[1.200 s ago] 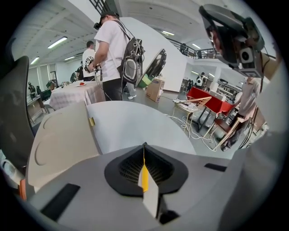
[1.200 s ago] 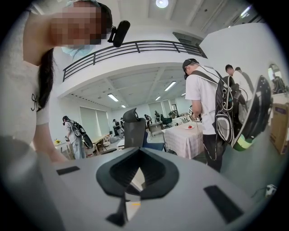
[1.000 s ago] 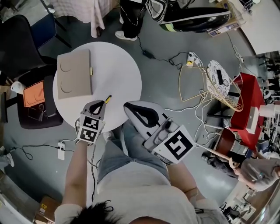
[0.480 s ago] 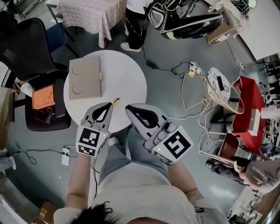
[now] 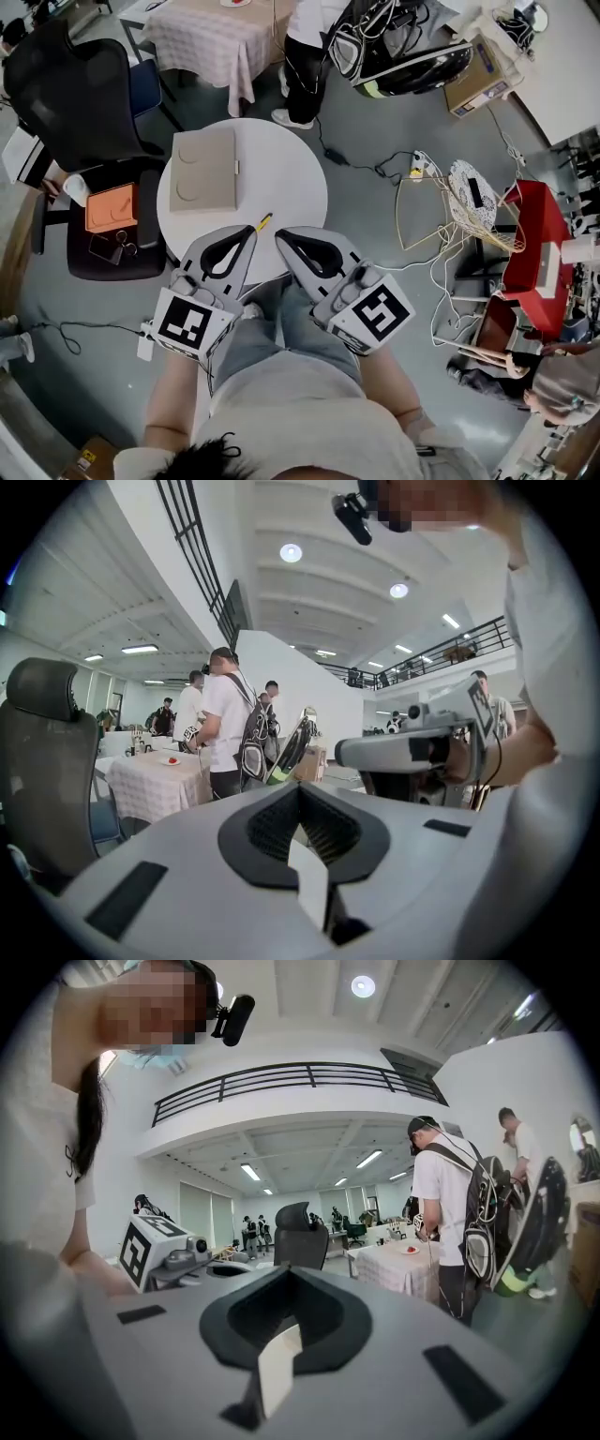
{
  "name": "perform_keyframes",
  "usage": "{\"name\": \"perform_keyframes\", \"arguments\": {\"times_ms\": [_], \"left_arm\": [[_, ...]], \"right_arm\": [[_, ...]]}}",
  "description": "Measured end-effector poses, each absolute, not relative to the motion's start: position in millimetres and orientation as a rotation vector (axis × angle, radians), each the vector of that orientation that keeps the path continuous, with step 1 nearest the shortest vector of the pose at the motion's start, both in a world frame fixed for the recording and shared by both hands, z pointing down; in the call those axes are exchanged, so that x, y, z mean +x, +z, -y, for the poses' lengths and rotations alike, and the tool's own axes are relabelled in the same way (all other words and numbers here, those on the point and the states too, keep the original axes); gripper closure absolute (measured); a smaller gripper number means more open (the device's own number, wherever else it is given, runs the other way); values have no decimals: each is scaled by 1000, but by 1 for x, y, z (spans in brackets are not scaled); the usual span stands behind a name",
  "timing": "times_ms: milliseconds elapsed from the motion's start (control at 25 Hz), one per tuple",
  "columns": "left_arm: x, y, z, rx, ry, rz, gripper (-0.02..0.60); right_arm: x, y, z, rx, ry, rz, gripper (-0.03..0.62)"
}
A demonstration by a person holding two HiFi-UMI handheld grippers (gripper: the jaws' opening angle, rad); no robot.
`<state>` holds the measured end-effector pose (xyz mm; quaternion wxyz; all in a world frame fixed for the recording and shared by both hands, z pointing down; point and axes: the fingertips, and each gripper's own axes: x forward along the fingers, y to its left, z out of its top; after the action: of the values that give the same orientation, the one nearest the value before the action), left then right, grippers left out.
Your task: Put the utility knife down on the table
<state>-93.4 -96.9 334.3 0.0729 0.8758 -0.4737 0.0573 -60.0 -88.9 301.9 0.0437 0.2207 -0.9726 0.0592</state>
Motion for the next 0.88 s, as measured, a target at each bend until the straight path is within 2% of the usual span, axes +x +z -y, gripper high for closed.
{"name": "perform_keyframes", "arguments": {"times_ms": [360,880], "left_arm": [[-105,288,60,2685,47,1443,572],[-119,267,25,2720,-41,1456,572]], "right_arm": [[-77,286,62,647,136,3004,586],[-95,265,31,605,115,3066,586]]}}
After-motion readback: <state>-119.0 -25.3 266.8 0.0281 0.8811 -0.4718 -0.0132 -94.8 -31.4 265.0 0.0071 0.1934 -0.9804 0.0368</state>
